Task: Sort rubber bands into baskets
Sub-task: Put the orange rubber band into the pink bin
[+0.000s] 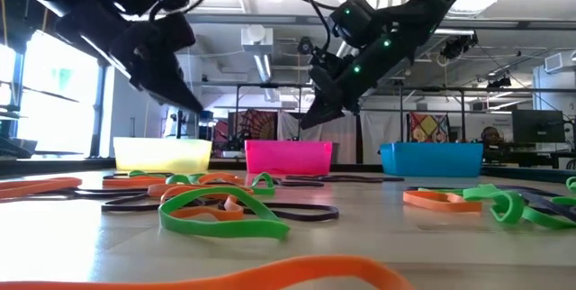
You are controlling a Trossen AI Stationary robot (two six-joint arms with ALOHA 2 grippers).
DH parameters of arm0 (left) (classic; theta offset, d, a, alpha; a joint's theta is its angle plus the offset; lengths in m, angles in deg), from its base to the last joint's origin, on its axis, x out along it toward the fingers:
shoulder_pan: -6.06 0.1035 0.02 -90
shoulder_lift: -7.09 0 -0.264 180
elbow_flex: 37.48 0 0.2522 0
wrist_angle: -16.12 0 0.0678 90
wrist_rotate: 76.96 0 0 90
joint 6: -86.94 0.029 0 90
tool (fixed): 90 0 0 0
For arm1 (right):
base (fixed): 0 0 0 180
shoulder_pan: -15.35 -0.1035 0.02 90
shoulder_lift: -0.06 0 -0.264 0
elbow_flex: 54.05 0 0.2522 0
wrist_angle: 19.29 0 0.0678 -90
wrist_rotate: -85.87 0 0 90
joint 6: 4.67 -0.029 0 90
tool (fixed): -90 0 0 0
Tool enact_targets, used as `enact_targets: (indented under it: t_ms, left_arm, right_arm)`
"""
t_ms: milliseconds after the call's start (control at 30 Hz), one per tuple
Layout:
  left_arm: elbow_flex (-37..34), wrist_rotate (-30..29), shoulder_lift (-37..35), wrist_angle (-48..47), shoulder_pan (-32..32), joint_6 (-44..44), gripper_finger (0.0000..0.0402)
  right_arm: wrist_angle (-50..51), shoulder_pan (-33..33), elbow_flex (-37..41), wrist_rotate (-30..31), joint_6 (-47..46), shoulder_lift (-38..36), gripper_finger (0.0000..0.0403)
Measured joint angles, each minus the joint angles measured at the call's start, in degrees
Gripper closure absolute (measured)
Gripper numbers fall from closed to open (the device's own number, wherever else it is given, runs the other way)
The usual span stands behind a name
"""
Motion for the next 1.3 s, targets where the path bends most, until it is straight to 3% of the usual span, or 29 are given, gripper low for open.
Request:
enact_targets:
  t_ms: [233,467,700,867,1167,1300]
  left_arm:
    - [0.0,0.3,8.2,3.8,-4.6,-8.9,0.0335]
    - [1.5,0.0,15.2,6.3,-5.6,-16.5,0.0328]
    - [7.4,-0.3,23.2,4.4,-5.7,-17.0,0.0327]
    - [11.9,-3.5,27.4,-2.7,-5.7,-18.0,0.0327]
    - [14.0,-4.2,28.7,-5.0,-5.6,-16.5,0.0331]
    - [14.0,-4.1,28.7,-5.2,-5.3,-14.5,0.0357]
  right_arm:
    - [-0.7,-1.1,0.0,0.9,1.7,0.0,0.0403]
    - [-0.5,-1.1,0.0,1.2,3.3,0.0,0.0403]
    - [-0.2,-1.1,0.0,1.3,4.2,0.0,0.0403]
    - [-0.1,-1.1,0.0,1.3,4.2,0.0,0.0403]
    - [-0.2,-1.1,-0.1,1.2,4.2,0.0,0.0403]
    - [-0.2,-1.1,-0.1,1.1,4.2,0.0,0.0403]
